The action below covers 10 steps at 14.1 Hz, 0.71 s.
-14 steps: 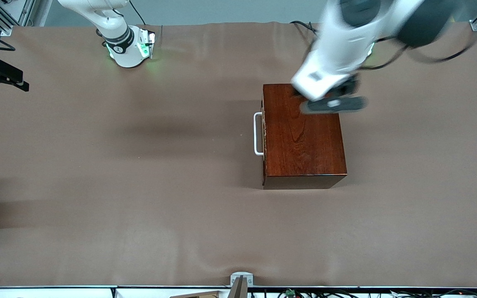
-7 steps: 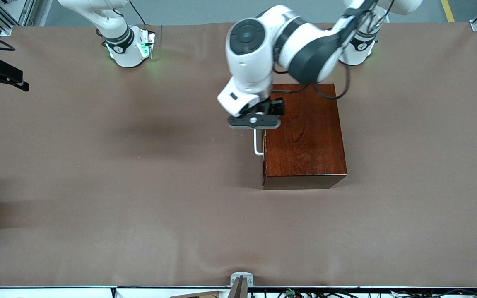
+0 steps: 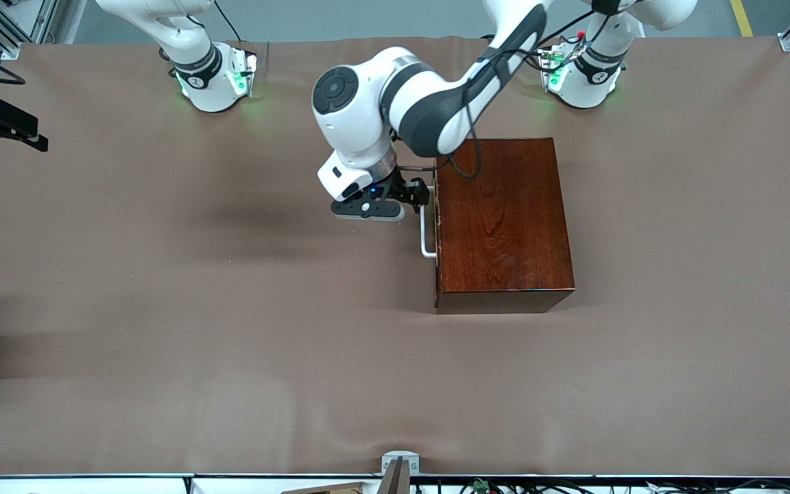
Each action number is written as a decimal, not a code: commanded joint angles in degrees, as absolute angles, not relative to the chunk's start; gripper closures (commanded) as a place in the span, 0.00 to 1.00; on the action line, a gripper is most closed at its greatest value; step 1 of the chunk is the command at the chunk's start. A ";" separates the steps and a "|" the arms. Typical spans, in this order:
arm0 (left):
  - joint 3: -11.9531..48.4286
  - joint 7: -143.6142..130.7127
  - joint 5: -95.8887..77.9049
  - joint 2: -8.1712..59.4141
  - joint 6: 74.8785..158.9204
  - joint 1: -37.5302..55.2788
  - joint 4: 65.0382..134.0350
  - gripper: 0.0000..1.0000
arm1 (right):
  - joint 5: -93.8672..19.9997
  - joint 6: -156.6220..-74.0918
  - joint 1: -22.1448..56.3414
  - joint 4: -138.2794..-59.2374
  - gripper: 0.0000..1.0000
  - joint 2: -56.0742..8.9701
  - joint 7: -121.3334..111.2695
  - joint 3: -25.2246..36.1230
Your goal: Open drawer, take yellow block, close drawer
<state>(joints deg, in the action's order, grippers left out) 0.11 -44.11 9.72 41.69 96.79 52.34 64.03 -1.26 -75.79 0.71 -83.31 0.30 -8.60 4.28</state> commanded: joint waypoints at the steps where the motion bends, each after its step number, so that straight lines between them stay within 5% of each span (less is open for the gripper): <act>1: -1.40 -44.65 11.60 45.08 93.79 54.05 61.17 0.00 | -1.32 -75.41 -0.35 -82.97 0.00 0.26 -8.53 3.52; 10: -2.20 -45.87 12.92 48.42 91.58 54.40 61.26 0.00 | -1.32 -75.32 -0.35 -83.06 0.00 0.26 -8.53 3.52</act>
<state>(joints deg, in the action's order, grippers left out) -1.61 -44.26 11.15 46.75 93.10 53.71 64.02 -1.26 -75.77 0.71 -83.31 0.30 -8.60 4.28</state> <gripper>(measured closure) 0.000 0.000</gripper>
